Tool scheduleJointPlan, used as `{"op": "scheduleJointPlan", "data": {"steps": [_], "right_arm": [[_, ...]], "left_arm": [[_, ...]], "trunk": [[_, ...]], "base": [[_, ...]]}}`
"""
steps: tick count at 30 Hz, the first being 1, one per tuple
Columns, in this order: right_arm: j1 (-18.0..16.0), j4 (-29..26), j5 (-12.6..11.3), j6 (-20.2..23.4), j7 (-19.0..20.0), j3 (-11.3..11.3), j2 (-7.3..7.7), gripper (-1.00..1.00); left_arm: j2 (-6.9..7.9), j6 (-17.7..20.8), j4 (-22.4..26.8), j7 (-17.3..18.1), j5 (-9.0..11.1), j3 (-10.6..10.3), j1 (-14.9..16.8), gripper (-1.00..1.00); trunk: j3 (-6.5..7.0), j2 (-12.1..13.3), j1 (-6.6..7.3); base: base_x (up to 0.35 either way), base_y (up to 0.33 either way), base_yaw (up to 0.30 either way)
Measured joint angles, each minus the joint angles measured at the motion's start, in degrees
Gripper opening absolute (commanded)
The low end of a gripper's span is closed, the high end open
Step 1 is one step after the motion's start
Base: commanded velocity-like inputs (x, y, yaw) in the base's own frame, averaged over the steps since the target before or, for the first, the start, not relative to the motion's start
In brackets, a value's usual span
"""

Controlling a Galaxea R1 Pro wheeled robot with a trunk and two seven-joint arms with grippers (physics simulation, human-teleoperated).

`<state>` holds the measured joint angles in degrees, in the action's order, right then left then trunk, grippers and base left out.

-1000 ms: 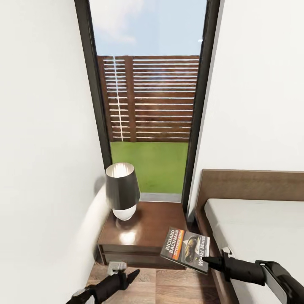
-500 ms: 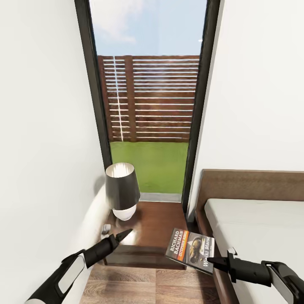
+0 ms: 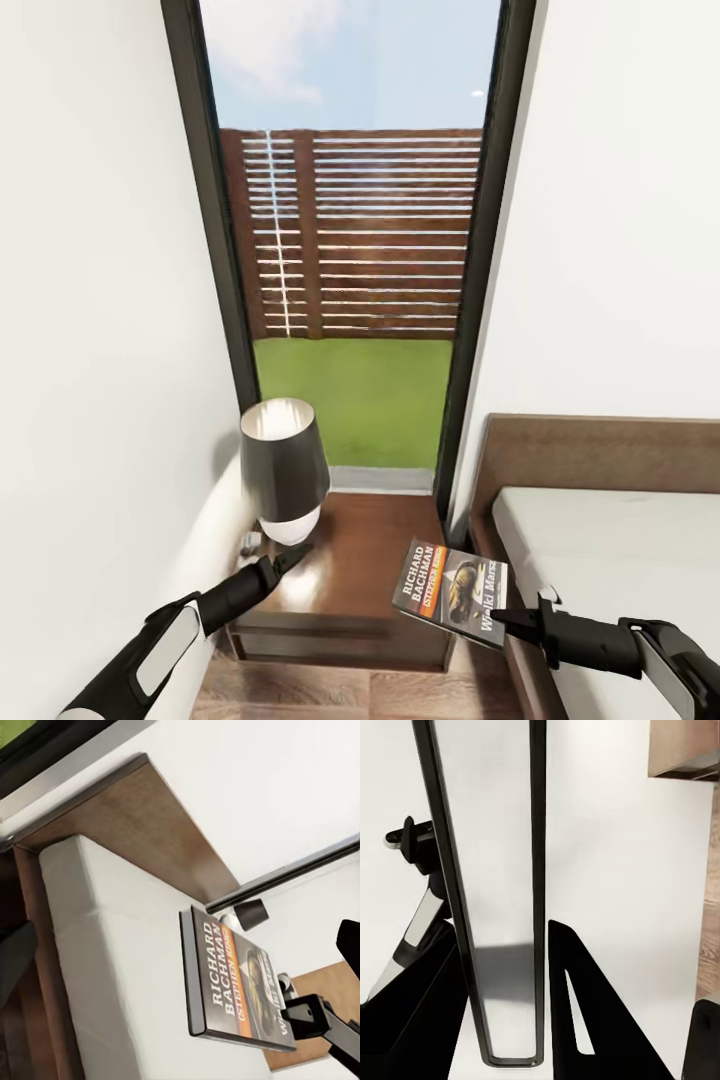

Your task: In the bedroom, move the book from the bed onto either nightstand, and place the two sandals side by side next to the bed.

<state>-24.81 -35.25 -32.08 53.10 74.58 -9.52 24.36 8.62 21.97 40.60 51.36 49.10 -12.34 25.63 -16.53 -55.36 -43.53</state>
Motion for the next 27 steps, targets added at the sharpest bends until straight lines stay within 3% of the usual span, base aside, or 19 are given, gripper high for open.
{"op": "scheduleJointPlan", "data": {"steps": [5,8,11,15,27], "right_arm": [[0.00,0.00,-0.69,0.12,0.32,0.03,0.01,-1.00],[0.00,-0.01,-3.47,0.21,0.47,0.09,0.08,-1.00],[-0.01,-0.03,-8.54,0.31,0.52,0.09,0.16,-1.00],[0.00,-0.03,-11.18,0.41,0.53,0.05,0.18,-1.00],[0.00,-0.28,-11.00,0.50,0.01,-0.17,-0.16,-1.00]], "left_arm": [[-0.19,-0.05,0.00,-0.11,-0.04,-0.01,-0.02,1.00],[-0.22,-0.06,0.00,-0.12,-0.04,-0.01,-0.02,1.00],[-0.24,-0.06,-0.03,-0.12,-0.04,-0.01,-0.02,1.00],[-0.24,-0.06,-0.30,-0.12,-0.04,-0.01,-0.02,1.00],[-0.38,-0.23,-0.44,-0.30,-0.04,-0.09,-0.02,1.00]], "trunk": [[0.00,0.00,0.00],[0.00,0.00,0.00],[0.00,0.00,-0.01],[0.00,0.01,-0.03],[0.00,0.01,-0.03]], "base": [[0.326,0.000,0.000],[0.314,0.000,0.000],[0.224,0.000,0.000],[0.063,0.000,0.000],[0.004,0.000,0.000]]}}
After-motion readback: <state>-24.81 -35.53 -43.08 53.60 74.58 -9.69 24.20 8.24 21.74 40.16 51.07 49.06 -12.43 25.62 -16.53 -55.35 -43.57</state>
